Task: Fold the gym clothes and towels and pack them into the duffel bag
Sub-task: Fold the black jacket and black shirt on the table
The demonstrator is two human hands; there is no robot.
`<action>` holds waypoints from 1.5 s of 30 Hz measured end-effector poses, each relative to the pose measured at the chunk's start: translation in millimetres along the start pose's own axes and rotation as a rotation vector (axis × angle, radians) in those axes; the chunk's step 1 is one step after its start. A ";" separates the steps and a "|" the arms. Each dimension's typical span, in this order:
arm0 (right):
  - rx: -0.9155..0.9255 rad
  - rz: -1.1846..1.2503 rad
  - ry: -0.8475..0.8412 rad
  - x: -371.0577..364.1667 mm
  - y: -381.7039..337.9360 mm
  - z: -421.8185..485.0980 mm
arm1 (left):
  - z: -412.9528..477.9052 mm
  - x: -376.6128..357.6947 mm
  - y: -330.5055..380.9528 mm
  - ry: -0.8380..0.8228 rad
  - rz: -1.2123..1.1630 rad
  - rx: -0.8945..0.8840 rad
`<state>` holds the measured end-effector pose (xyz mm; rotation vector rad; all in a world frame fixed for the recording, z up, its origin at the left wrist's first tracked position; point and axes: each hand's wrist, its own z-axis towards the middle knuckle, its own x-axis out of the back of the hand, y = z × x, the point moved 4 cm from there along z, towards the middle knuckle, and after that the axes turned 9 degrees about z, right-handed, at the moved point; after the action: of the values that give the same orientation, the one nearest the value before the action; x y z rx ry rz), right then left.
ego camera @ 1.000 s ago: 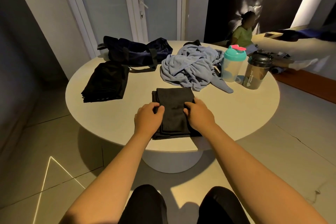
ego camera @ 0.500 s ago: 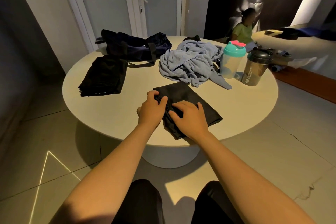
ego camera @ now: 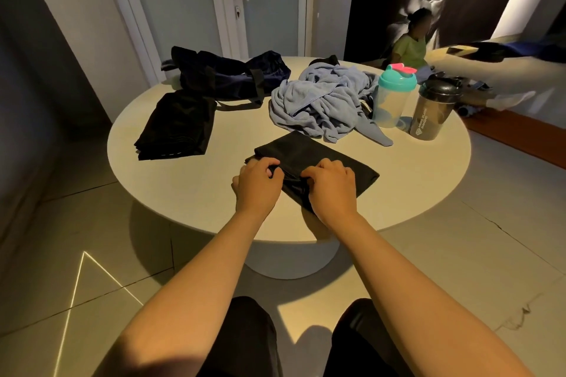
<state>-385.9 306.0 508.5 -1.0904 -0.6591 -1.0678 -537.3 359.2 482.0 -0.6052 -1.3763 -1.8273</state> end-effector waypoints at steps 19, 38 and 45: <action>-0.097 0.100 0.127 -5.3 27.8 -15.9 | -11.8 -10.8 16.0 -0.102 0.268 -0.385; 0.067 0.172 0.126 -4.5 14.2 -26.1 | -20.3 -1.6 16.8 -0.240 0.050 -0.284; 0.009 0.212 0.024 21.6 3.7 -12.1 | -13.4 -2.1 15.3 -0.215 0.145 -0.300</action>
<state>-375.1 287.4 521.1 -1.1120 -0.5162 -0.8925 -522.9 345.0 485.4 -1.0555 -1.1639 -1.9062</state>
